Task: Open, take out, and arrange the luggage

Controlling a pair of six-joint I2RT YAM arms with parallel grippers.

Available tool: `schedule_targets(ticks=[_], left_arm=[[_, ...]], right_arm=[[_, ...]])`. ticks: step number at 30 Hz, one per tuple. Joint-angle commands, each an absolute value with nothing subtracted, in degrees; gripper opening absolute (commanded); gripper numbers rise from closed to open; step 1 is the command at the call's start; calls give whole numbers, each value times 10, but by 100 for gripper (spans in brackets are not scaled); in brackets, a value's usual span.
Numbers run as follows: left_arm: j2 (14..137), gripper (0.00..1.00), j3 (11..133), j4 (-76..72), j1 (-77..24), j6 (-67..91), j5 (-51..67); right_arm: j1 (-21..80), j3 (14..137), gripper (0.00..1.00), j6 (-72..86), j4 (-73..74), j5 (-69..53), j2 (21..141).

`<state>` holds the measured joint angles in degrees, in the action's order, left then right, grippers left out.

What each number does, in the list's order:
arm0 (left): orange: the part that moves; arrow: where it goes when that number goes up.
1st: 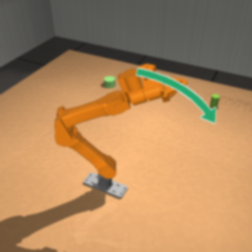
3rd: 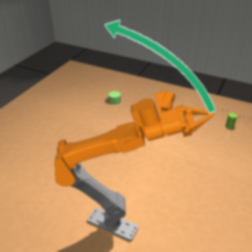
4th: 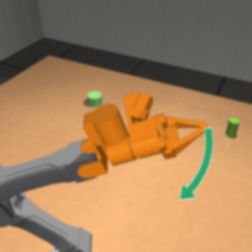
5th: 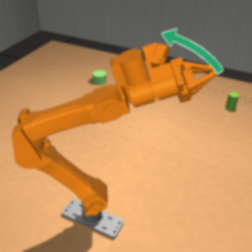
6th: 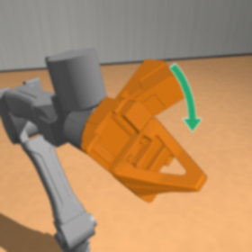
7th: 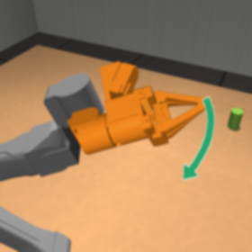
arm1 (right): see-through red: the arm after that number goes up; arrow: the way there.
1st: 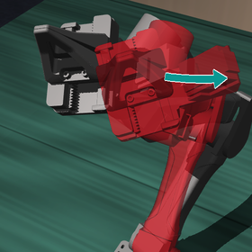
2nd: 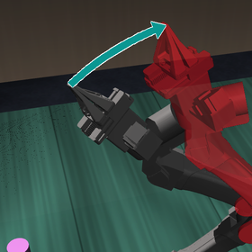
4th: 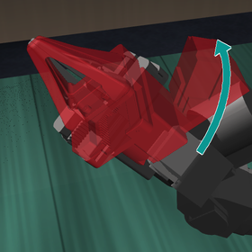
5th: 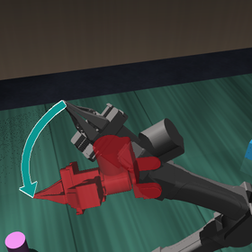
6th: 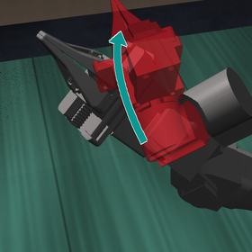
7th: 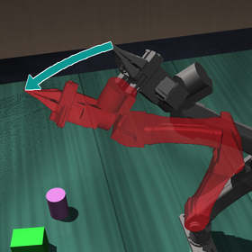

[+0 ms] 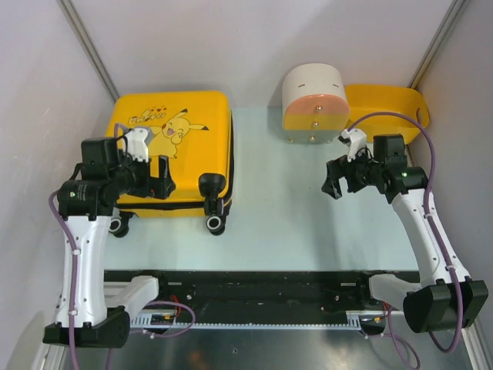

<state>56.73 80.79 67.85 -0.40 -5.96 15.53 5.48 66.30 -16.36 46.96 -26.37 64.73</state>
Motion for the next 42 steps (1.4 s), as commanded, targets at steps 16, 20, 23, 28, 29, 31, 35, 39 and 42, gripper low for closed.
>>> schedule_targets(ticks=[16,20,23,28,29,31,35,39,42], left_arm=[[954,100,1261,661,141,-51,242],[1060,100,1363,657,176,-39,279],[1120,100,1404,648,191,-46,291],[1179,100,1427,611,222,-37,307],[1186,100,1426,600,228,-37,308],[1204,100,1424,586,231,-36,303],[1232,100,1414,554,234,-40,282],[1260,100,1400,543,235,-40,317],[1275,100,1379,538,234,-38,382]], right_arm=[[203,666,100,-220,339,-258,774],[242,674,100,-217,300,-252,815],[257,675,100,-220,259,-250,844],[269,675,100,-234,177,-270,896],[269,675,100,-236,166,-273,903],[269,674,100,-243,143,-288,922],[269,674,100,-266,130,-330,944],[269,675,100,-294,123,-367,955],[269,674,100,-331,122,-392,960]])
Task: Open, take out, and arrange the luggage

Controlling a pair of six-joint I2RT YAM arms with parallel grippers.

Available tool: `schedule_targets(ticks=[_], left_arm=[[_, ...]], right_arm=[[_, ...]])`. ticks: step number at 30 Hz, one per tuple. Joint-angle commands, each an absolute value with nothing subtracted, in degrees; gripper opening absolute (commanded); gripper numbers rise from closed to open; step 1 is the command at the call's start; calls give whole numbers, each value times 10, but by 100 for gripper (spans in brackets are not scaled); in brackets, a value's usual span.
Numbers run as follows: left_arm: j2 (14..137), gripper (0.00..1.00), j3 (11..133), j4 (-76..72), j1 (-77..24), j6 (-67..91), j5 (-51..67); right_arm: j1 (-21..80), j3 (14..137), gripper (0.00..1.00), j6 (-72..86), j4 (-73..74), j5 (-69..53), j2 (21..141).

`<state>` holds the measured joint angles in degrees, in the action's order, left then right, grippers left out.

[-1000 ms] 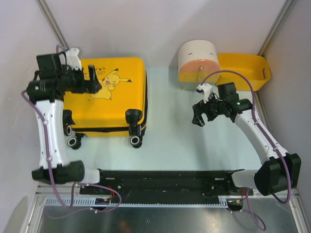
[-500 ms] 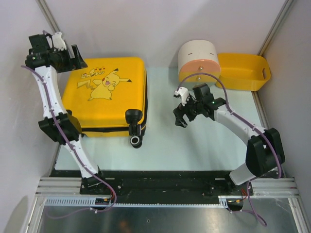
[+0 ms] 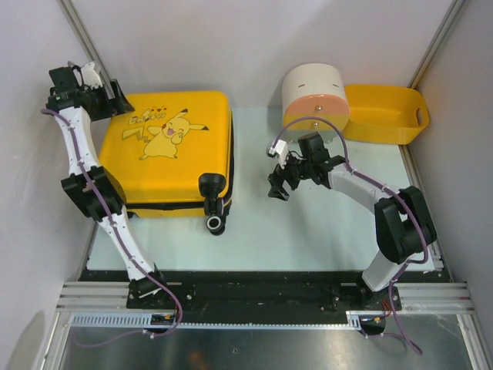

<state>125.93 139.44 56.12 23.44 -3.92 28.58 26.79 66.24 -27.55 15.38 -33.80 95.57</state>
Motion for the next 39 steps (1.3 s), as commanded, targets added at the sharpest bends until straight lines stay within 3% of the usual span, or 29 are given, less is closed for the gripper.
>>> schedule_targets(ticks=[1,9,21,24,28,33,39], left_arm=[[1278,100,1372,536,234,-40,400],[1239,99,1248,521,200,-62,475],[1205,89,1116,495,93,-82,510],[1201,89,1140,494,78,-71,507],[1188,99,1230,493,93,-36,450],[1099,100,1282,492,143,41,399],[891,100,1041,486,188,89,338]], right_arm=[[270,674,99,-342,114,-402,961],[271,674,100,-364,67,-410,983],[285,674,100,-391,54,-435,1025],[299,674,98,-391,55,-439,1025],[334,675,93,-362,28,-418,1036],[409,674,89,-259,-58,-345,1056],[519,676,91,-192,-211,-227,1070]])
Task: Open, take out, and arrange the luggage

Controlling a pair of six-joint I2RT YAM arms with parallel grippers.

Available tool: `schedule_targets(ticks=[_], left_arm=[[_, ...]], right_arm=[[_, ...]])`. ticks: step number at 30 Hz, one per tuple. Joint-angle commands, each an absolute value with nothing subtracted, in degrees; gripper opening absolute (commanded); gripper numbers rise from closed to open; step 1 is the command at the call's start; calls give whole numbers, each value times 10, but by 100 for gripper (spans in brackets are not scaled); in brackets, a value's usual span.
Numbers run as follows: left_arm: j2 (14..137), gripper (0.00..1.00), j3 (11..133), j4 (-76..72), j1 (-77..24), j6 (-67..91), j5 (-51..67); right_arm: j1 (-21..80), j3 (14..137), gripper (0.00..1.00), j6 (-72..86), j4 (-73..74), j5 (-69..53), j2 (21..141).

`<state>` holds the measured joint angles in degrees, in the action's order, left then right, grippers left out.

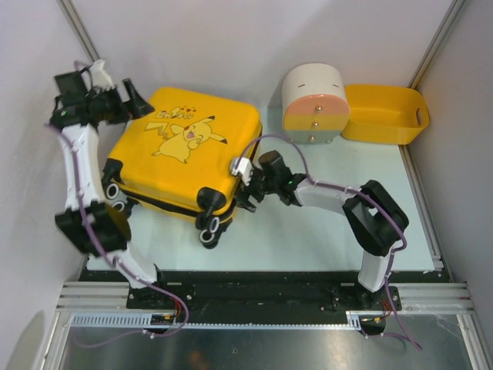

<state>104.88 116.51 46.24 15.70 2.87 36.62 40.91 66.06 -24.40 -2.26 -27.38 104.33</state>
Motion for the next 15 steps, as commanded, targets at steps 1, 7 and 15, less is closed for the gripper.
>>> schedule_targets(ticks=[1,7,15], left_arm=[[869,100,1007,483,199,94,337],[728,100,796,440,239,129,344],[652,100,710,417,240,84,361]], right_arm=[[532,678,92,-192,-227,-218,1073],[560,686,92,-165,-195,-252,1030],[381,689,91,-88,-51,-415,945]])
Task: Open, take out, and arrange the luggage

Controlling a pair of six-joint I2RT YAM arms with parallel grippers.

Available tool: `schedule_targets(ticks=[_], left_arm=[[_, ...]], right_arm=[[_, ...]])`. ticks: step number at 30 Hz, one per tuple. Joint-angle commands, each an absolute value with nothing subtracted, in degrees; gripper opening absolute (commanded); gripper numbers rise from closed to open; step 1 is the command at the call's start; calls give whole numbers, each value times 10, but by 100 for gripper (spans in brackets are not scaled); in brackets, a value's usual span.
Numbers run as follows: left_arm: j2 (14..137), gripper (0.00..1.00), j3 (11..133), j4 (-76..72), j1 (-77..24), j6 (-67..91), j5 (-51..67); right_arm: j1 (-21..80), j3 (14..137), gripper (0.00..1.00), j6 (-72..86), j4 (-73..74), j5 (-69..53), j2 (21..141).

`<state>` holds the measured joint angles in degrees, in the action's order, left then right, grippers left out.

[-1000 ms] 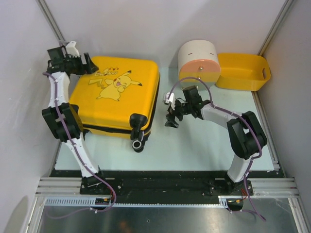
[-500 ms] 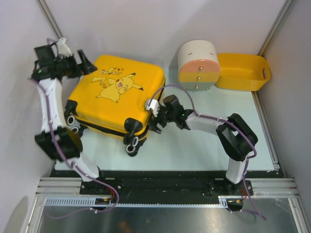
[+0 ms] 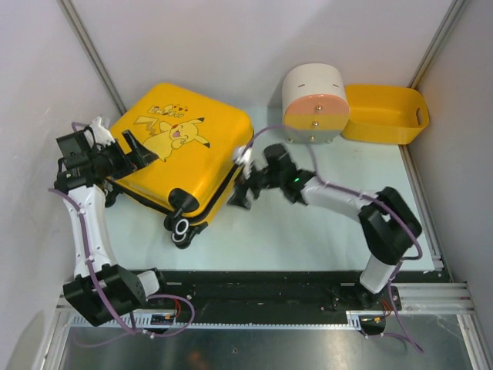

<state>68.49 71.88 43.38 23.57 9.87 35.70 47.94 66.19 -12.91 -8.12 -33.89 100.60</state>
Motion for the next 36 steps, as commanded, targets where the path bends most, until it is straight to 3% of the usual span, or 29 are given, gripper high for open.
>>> schedule_targets(ticks=[1,8,15,18,23,31,36], left_arm=[[652,100,709,415,240,86,365],[637,100,669,387,240,103,369],[606,100,640,377,253,120,359],[601,100,614,377,291,163,437],[584,100,570,368,358,186,495],[601,100,504,332,404,180,495],[635,100,490,238,404,213,512]], right_arm=[[363,693,92,-84,-54,-410,942],[262,809,95,-3,-153,-275,1007],[251,1118,88,69,-83,-135,1207],[243,1236,90,134,-76,-150,1291],[250,1243,93,235,-163,-279,1344],[265,1223,88,350,-193,-414,1408],[275,1117,84,458,-245,-522,1392]])
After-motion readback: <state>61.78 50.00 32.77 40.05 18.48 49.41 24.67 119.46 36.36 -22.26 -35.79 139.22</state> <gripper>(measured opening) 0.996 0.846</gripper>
